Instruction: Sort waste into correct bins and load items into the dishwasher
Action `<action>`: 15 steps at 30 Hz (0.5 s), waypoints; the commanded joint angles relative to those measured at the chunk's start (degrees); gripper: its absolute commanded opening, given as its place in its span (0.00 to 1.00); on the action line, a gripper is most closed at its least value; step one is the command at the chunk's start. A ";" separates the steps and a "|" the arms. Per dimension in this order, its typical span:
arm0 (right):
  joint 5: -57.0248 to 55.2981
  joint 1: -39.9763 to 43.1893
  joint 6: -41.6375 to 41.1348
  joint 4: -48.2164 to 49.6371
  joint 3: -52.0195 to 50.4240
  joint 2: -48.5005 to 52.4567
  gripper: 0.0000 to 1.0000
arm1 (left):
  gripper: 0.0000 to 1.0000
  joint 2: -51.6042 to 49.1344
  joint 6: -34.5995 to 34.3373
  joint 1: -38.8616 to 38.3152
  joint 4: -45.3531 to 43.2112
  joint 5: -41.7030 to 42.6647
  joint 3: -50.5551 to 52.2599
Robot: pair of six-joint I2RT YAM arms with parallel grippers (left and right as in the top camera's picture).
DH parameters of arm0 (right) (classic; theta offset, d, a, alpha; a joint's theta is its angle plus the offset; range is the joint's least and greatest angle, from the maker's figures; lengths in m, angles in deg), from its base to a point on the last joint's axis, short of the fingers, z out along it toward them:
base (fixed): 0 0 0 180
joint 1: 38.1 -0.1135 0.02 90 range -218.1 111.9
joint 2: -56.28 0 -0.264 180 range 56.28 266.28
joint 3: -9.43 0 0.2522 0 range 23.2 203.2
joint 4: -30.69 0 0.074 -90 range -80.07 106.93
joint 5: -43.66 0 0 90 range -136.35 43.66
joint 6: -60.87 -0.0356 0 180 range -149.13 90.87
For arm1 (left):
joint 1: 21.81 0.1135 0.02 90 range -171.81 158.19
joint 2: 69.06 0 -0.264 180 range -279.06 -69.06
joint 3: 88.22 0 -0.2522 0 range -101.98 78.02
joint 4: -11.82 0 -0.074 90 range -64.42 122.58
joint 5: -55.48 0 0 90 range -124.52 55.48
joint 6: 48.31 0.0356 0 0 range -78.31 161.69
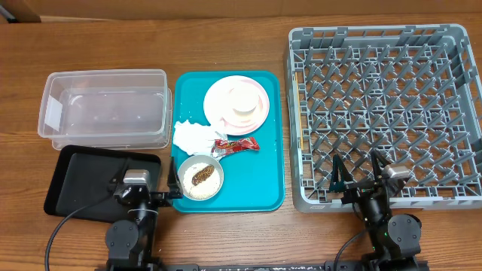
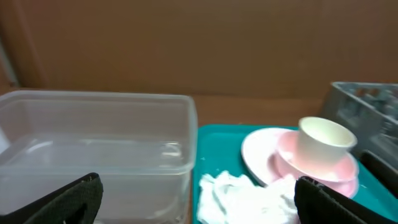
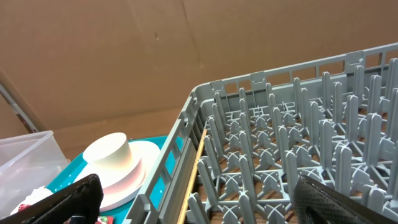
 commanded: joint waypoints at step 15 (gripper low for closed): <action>-0.04 0.15 -0.07 0.35 -0.61 -0.46 1.00 | 1.00 -22.05 -3.48 -0.11 36.81 13.44 -46.95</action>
